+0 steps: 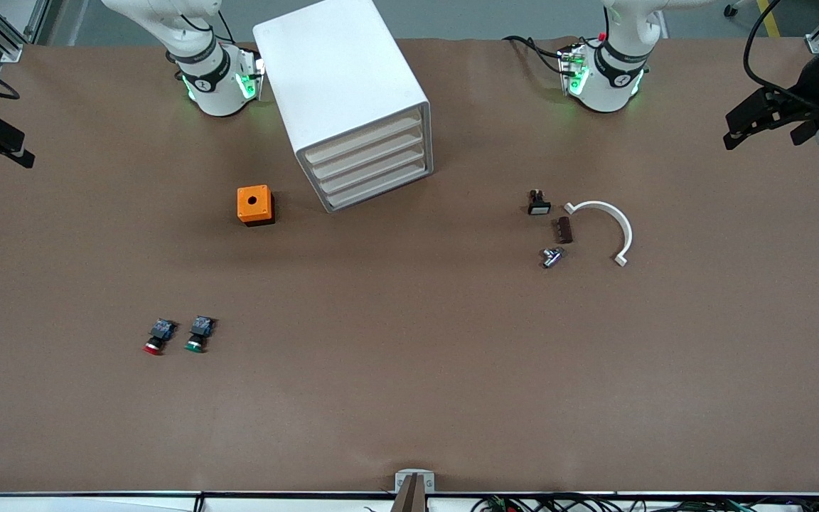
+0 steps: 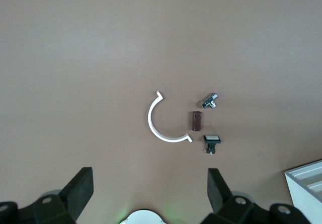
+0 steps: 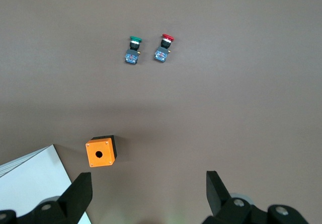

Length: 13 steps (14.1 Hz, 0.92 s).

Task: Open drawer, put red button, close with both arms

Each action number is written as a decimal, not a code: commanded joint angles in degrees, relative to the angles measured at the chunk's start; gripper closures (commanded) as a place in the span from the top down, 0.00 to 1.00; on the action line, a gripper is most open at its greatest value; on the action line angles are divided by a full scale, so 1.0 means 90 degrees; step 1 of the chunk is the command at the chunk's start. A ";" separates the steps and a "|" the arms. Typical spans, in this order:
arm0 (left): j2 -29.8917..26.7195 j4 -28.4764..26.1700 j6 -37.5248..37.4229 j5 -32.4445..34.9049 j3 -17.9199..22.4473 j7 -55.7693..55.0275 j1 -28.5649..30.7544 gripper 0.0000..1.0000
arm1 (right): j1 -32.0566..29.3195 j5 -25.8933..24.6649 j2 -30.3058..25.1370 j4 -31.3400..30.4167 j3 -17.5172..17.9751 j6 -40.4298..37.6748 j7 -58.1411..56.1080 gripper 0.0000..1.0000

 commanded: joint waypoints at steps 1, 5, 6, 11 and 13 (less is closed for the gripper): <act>0.0116 0.0170 -0.0071 0.0105 -0.0024 -0.0018 0.0017 1.00 | -0.0056 -0.0067 -0.0164 -0.0161 0.0032 0.0009 -0.0055 1.00; 0.0252 0.0325 -0.0071 0.0115 -0.0024 -0.0018 0.0026 1.00 | -0.0075 -0.0077 -0.0164 -0.0161 0.0022 0.0009 -0.0064 1.00; 0.0349 0.0345 -0.0071 0.0115 -0.0024 -0.0009 0.0026 1.00 | -0.0094 -0.0077 -0.0164 -0.0161 0.0013 0.0009 -0.0065 1.00; 0.1101 0.0287 0.0113 0.0095 -0.0102 -0.0067 -0.0071 1.00 | -0.0095 -0.0281 -0.0144 -0.0142 0.0032 0.0058 -0.0191 1.00; 0.1384 0.0238 0.0348 0.0018 -0.0112 -0.0183 -0.0188 1.00 | -0.0104 -0.0292 -0.0144 -0.0142 0.0032 0.0058 -0.0201 1.00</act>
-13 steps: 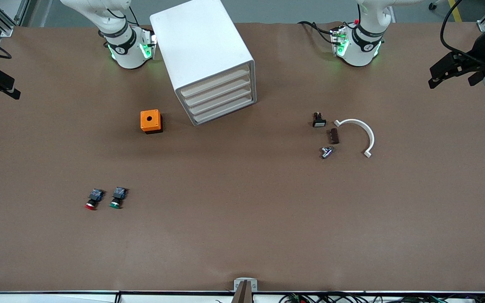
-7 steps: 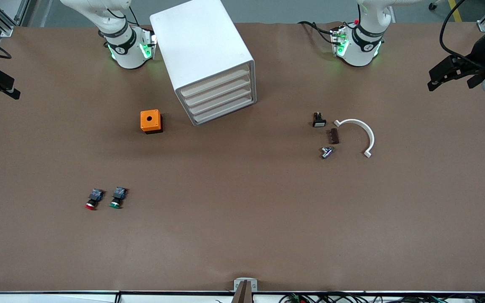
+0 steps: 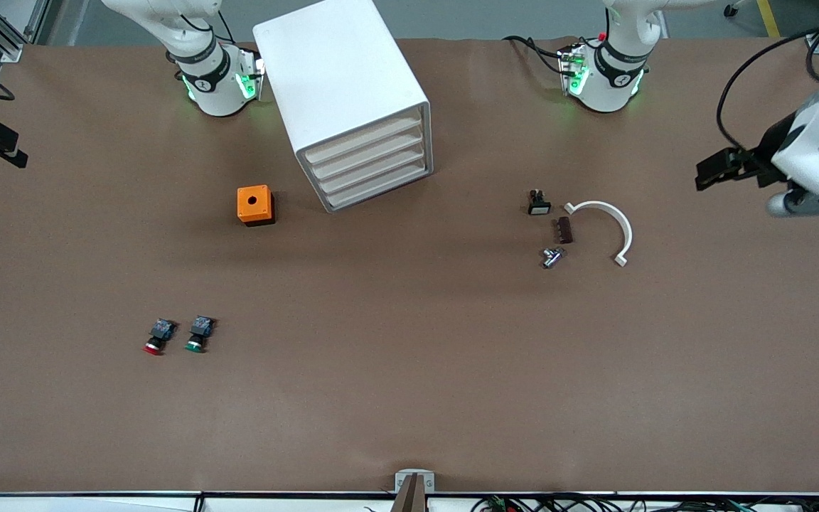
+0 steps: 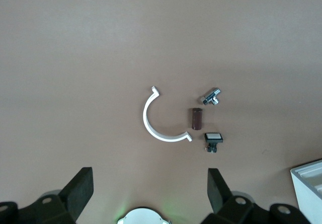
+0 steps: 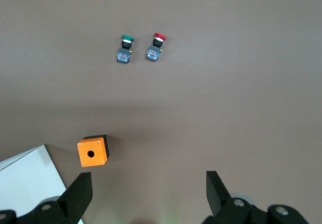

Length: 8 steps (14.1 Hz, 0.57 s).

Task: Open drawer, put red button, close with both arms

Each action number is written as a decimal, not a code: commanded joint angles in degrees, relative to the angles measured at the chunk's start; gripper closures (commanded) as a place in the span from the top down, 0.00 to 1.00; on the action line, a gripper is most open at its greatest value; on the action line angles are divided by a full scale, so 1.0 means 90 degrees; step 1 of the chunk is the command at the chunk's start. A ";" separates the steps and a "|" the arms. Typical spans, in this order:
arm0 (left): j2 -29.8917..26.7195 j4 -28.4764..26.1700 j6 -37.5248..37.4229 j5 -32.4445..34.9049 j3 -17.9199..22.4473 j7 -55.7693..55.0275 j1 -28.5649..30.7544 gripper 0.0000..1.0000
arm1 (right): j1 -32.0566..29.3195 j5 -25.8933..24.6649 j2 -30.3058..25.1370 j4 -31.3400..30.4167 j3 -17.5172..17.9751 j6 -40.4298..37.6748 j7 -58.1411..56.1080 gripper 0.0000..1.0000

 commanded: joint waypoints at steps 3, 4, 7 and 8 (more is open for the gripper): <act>0.0667 0.0106 0.0349 0.0007 -0.0134 -0.1298 -0.0407 1.00 | -0.0098 -0.0104 -0.0144 -0.0085 0.0051 0.0063 -0.0104 1.00; 0.0775 0.0106 0.0466 0.0007 -0.0144 -0.1844 -0.0554 1.00 | -0.0108 -0.0104 -0.0135 -0.0017 0.0051 0.0053 -0.0104 1.00; 0.1243 0.0116 0.0846 0.0007 -0.0144 -0.3708 -0.1168 1.00 | -0.0128 -0.0104 -0.0057 0.0082 0.0041 0.0034 -0.0095 1.00; 0.1389 0.0125 0.0964 0.0007 -0.0144 -0.4256 -0.1354 1.00 | -0.0128 -0.0104 -0.0047 0.0091 0.0041 0.0014 -0.0104 1.00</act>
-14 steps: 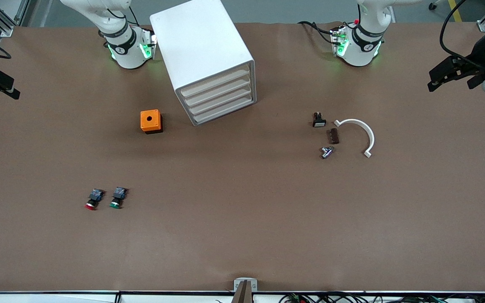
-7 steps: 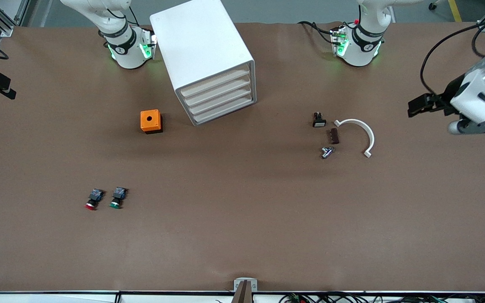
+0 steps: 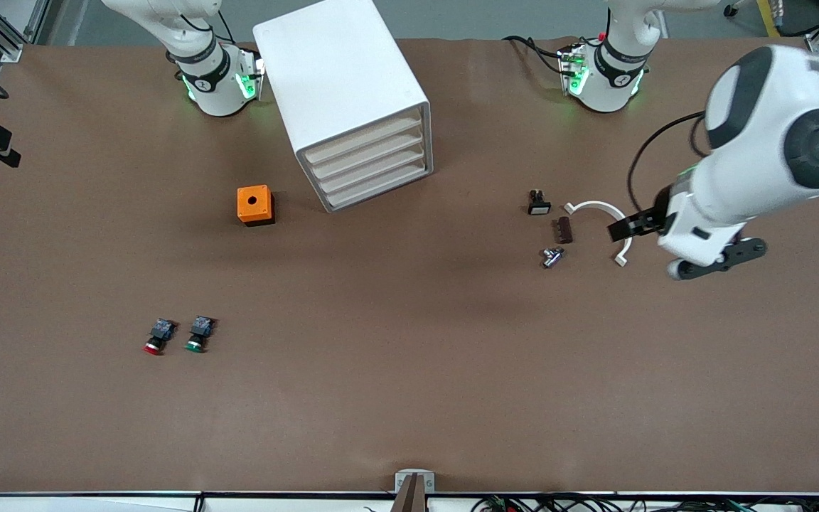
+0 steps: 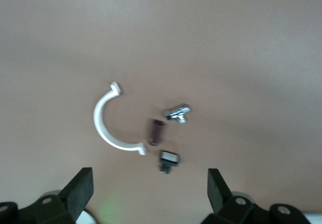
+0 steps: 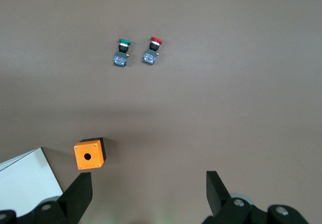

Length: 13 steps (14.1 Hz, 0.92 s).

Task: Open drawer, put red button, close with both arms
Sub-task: 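Reach the left gripper to the cabinet drawer while the right gripper reaches the buttons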

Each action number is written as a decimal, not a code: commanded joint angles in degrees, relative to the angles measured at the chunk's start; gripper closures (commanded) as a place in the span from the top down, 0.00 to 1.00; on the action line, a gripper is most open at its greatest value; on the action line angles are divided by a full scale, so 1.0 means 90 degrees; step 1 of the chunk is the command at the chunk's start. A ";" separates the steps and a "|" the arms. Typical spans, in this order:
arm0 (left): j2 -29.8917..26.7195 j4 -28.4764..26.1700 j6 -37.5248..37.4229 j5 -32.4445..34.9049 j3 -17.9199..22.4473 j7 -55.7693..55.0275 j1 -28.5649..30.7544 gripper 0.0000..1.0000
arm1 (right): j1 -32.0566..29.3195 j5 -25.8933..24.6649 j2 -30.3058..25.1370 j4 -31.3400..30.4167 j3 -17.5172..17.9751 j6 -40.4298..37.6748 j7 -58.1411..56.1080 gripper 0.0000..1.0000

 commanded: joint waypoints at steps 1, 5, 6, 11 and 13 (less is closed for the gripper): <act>0.0404 0.0128 0.0235 0.0013 0.0002 -0.1495 -0.0501 1.00 | -0.0107 -0.0068 0.0013 0.0042 0.0049 -0.0036 -0.0051 1.00; 0.0902 0.0157 0.0538 -0.0688 -0.0007 -0.3635 -0.1011 1.00 | -0.0165 -0.0049 0.0344 0.0081 0.0059 0.0013 -0.0100 1.00; 0.1000 0.0167 0.0548 -0.0806 0.0002 -0.3998 -0.1195 1.00 | -0.0156 -0.0077 0.0558 0.0110 0.0059 0.0004 -0.0129 1.00; 0.1645 0.0186 0.0558 -0.1782 0.0002 -0.6604 -0.1791 1.00 | -0.0185 -0.0107 0.1526 0.0364 0.0059 0.0491 -0.0158 1.00; 0.1860 0.0186 0.0548 -0.2144 0.0002 -0.7696 -0.1968 1.00 | -0.0156 -0.0078 0.1789 0.0277 0.0069 0.0831 -0.0051 1.00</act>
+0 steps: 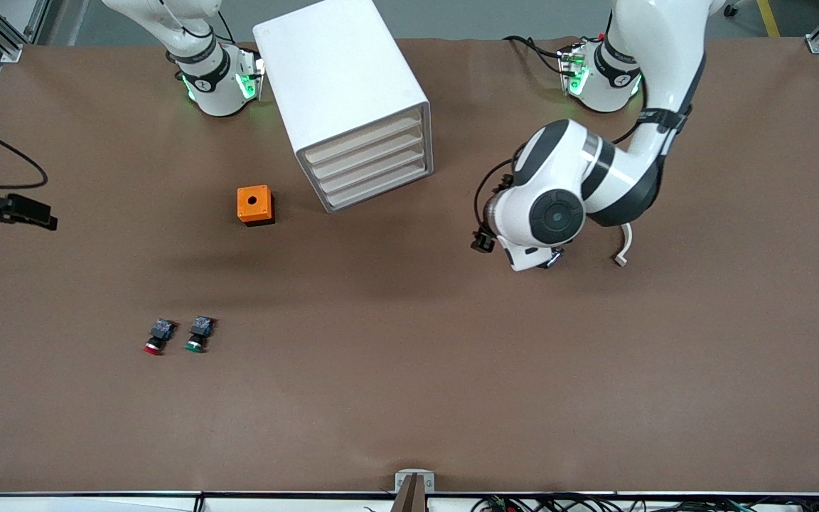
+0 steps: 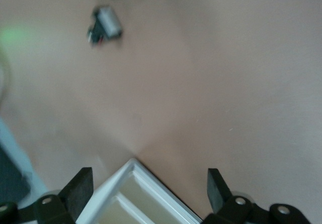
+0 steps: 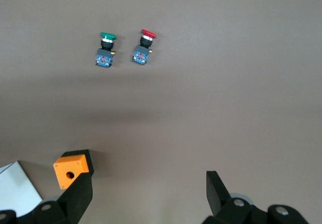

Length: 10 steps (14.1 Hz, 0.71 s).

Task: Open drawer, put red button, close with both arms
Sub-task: 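Reach the left gripper to the cabinet drawer while the right gripper reaches the buttons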

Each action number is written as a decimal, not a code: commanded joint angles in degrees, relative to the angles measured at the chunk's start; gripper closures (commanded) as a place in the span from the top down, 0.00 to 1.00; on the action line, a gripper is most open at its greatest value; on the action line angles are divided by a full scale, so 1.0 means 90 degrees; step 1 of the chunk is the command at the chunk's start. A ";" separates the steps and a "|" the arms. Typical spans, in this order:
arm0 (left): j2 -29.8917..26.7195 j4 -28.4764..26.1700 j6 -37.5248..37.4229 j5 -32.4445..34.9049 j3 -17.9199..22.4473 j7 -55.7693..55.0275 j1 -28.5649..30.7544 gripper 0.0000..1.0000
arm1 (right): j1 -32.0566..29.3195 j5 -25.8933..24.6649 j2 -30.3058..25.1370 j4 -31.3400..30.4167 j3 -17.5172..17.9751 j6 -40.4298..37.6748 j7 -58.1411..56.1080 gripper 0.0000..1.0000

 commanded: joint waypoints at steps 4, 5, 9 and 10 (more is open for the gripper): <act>0.0502 0.0148 -0.0024 -0.1402 0.0024 -0.2622 -0.0334 1.00 | 0.0063 0.0094 0.0544 -0.0373 0.0093 0.0989 0.1192 1.00; 0.0542 0.0148 -0.0033 -0.1677 0.0015 -0.2829 -0.0344 1.00 | 0.0142 0.0094 0.0661 -0.0373 0.0093 0.1097 0.1378 1.00; 0.0756 0.0158 -0.0053 -0.2847 0.0024 -0.3289 -0.0402 1.00 | 0.0172 0.0074 0.1091 -0.0625 0.0093 0.2012 0.1565 1.00; 0.0873 0.0158 -0.0053 -0.3306 0.0024 -0.3435 -0.0383 1.00 | 0.0181 0.0074 0.1092 -0.0878 0.0084 0.2441 0.1565 1.00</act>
